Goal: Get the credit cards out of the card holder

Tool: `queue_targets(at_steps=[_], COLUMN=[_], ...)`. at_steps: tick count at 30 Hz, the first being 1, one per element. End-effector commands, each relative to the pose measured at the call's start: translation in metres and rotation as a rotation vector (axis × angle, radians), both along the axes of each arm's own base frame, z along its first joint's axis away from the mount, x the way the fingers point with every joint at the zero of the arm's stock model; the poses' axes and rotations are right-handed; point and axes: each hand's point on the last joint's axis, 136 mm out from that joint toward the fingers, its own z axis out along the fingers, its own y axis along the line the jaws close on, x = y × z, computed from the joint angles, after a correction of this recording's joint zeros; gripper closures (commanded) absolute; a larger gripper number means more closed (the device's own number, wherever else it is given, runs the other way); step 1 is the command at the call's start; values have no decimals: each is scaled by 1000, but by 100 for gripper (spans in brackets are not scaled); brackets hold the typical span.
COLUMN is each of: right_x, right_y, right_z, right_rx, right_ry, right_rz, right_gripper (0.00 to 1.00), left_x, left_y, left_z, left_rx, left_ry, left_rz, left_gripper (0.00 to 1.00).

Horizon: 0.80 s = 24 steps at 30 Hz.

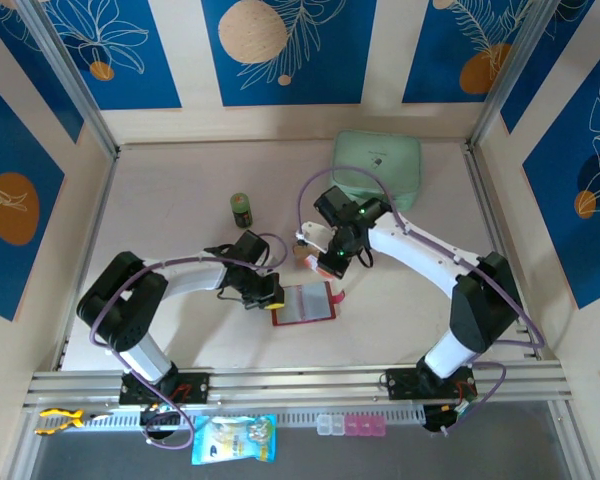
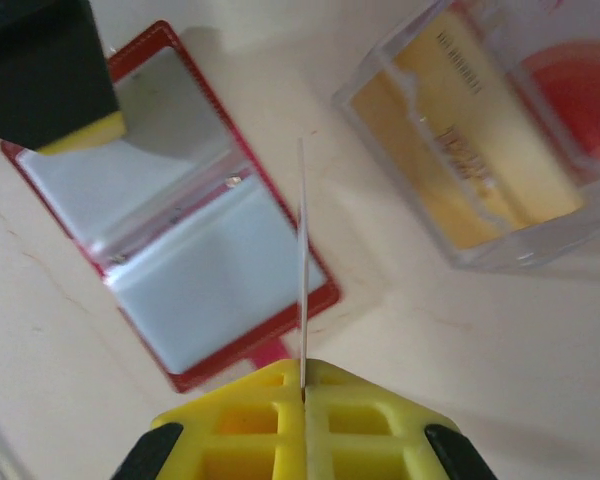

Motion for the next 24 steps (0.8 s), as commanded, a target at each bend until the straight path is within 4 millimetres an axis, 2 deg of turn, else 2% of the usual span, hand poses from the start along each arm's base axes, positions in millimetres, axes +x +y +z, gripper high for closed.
queue_targets(at_steps=[1, 9, 12, 18, 24], right_x=[19, 71, 86, 102, 107], right_y=[-7, 3, 9, 13, 18], right_z=[9, 30, 30, 22, 11], right_rx=[-65, -18, -7, -20, -5], right_ry=[-82, -136, -141, -125, -98], right_rz=[181, 233, 253, 287, 316], right_gripper=[100, 100, 100, 100, 100], left_x=[9, 14, 15, 15, 13], left_y=[-4, 15, 22, 35, 45], left_z=[20, 27, 29, 31, 29], left_rx=[-43, -26, -22, -14, -9], left_ry=[-44, -74, -81, -96, -94], left_rz=[-2, 57, 80, 122, 149], left_gripper=[91, 90, 90, 90, 90])
